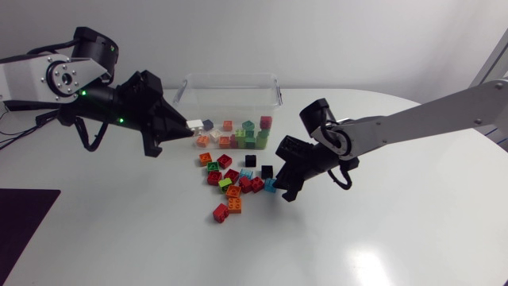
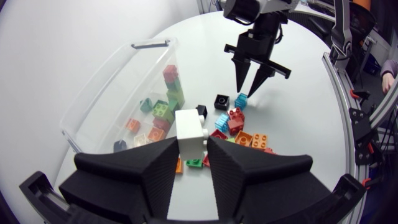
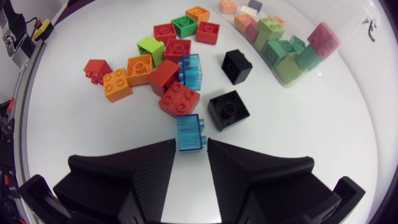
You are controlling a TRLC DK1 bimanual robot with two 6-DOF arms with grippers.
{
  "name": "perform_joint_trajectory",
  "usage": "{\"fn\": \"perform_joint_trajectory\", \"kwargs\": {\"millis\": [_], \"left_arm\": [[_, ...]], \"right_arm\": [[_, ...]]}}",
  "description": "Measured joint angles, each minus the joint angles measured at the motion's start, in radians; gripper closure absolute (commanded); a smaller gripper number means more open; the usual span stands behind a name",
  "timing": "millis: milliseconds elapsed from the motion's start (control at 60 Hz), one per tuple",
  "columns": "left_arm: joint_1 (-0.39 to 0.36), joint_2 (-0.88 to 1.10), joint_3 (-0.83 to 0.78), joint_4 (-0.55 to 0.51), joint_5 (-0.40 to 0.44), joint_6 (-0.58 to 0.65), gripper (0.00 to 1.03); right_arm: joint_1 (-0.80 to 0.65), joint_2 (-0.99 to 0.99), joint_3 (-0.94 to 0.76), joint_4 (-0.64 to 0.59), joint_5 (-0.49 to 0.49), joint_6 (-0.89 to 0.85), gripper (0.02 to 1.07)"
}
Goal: Place the duplo bricks in the container
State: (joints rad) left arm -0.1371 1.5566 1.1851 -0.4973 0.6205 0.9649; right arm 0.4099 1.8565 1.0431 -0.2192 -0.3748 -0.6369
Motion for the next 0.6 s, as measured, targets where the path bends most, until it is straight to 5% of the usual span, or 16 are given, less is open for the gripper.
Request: {"fn": "perform_joint_trajectory", "kwargs": {"millis": [300, 600], "left_arm": [[-0.018, 0.129, 0.204, 0.158, -0.005, -0.252, 0.73], [-0.018, 0.276, 0.352, 0.275, -0.128, -0.418, 0.73]], "right_arm": [[0.000, -0.202, -0.026, -0.074, -0.026, 0.009, 0.70], [0.000, -0.288, -0.019, -0.116, -0.048, 0.057, 0.70]]}}
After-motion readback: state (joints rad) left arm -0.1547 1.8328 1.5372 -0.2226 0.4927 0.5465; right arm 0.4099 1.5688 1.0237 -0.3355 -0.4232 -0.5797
